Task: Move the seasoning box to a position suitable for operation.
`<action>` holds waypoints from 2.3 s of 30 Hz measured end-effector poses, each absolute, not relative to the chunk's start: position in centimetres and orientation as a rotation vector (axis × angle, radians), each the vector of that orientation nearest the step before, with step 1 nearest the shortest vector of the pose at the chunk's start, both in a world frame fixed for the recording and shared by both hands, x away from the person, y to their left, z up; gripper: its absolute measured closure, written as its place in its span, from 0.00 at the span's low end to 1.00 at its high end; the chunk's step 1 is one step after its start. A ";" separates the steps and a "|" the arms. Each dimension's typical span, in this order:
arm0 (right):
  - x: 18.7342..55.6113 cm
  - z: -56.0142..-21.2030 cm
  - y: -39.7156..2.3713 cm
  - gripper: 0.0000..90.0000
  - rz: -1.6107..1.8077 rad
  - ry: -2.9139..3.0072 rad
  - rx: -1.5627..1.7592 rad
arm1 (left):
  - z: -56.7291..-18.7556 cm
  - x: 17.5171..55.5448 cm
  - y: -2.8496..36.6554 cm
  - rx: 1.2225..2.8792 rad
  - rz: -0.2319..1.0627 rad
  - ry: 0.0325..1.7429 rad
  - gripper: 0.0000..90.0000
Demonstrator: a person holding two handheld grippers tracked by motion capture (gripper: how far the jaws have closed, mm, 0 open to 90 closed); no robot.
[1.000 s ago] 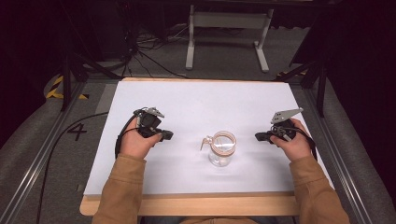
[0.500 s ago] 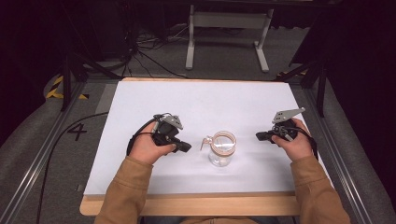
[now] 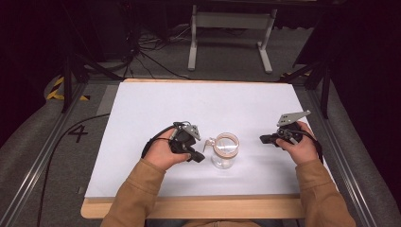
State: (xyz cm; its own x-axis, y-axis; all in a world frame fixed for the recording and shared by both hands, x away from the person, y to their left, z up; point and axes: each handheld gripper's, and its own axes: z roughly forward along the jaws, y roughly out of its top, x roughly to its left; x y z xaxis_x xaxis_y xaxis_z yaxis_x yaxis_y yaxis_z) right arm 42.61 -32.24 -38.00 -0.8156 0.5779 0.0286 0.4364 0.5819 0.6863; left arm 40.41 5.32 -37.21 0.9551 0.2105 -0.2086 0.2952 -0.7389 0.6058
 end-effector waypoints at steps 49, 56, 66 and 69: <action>38.7 -38.5 -33.7 1.00 1.043 2.575 0.892 | -39.4 46.0 5.1 2.262 -0.067 0.598 1.00; 39.6 -39.7 -28.9 1.00 1.188 2.581 0.814 | -38.6 45.0 7.7 2.240 -0.041 0.670 0.98; 40.9 -40.7 -23.8 1.00 1.144 2.631 0.686 | -38.3 43.6 11.4 2.202 0.011 0.773 0.98; 41.0 -40.8 -23.2 1.00 1.104 2.660 0.649 | -38.4 43.4 12.0 2.175 0.003 0.792 0.97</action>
State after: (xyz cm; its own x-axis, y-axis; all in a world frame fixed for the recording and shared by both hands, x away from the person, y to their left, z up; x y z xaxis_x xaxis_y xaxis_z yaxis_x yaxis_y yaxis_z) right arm 41.03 -23.22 -40.79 -0.8865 0.4627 -0.0066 0.3221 0.6273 0.7090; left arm 43.42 12.04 -38.37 0.8037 0.5401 -0.2496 0.5380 -0.4806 0.6925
